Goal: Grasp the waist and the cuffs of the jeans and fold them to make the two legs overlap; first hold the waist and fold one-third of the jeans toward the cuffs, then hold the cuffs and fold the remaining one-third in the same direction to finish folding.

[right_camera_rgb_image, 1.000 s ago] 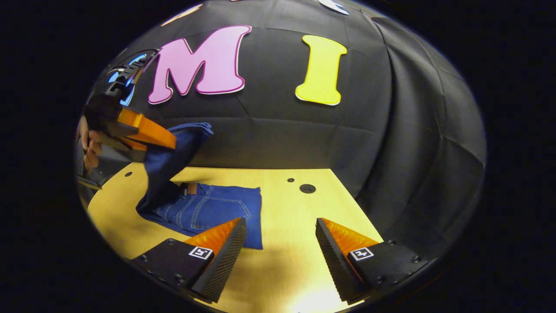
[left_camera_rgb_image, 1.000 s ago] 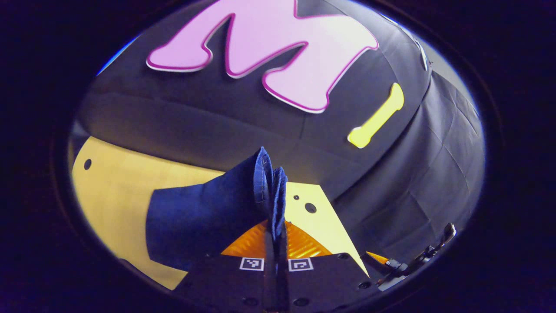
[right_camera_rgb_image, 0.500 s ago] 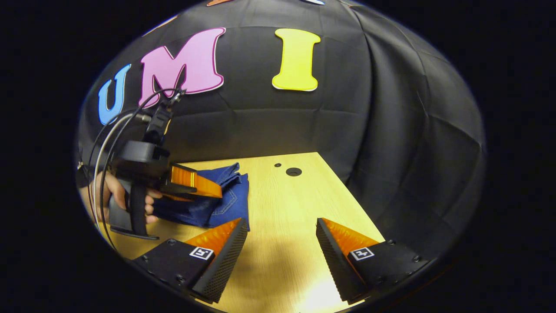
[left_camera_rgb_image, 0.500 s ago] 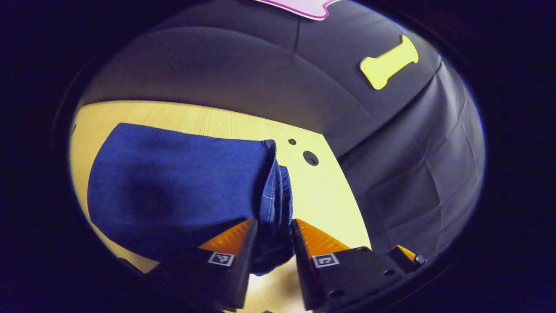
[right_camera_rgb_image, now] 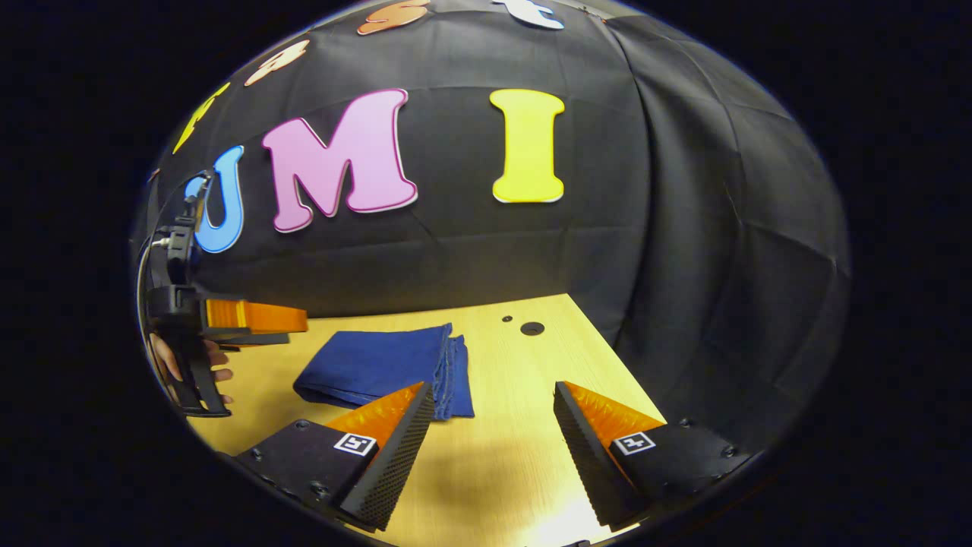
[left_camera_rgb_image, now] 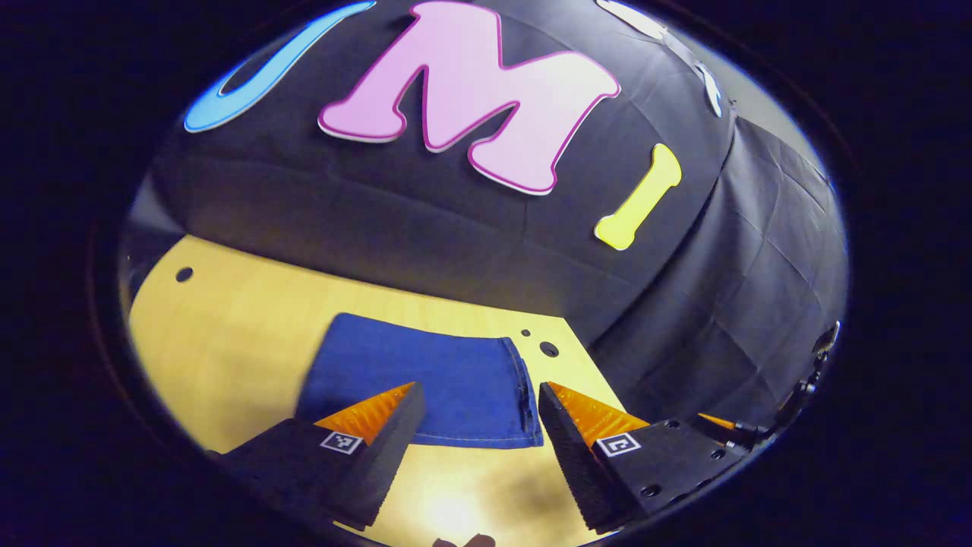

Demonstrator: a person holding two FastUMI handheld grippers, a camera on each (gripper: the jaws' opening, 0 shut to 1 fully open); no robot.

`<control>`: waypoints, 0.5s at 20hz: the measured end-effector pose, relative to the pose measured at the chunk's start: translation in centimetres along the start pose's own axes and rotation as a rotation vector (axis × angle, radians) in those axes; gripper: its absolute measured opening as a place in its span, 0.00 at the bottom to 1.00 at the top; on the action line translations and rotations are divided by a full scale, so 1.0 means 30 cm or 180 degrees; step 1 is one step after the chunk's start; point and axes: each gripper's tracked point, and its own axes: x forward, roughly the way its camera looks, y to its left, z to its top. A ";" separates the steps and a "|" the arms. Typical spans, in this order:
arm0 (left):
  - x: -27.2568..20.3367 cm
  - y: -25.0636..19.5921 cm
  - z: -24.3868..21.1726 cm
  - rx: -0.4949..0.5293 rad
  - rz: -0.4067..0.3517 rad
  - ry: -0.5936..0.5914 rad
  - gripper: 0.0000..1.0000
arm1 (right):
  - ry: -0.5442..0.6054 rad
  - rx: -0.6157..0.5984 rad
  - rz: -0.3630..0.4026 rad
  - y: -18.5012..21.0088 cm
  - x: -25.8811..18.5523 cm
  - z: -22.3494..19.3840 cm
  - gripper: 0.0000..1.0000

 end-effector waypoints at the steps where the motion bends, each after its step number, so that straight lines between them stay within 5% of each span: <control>1: -0.092 0.033 0.034 0.0084 0.0067 -0.0103 0.96 | -0.0042 -0.0015 0.0036 0.036 -0.031 0.031 0.97; 10: -0.891 0.094 0.294 0.0813 0.0367 -0.1233 0.96 | -0.0977 -0.0464 0.0206 0.375 -0.445 0.386 0.98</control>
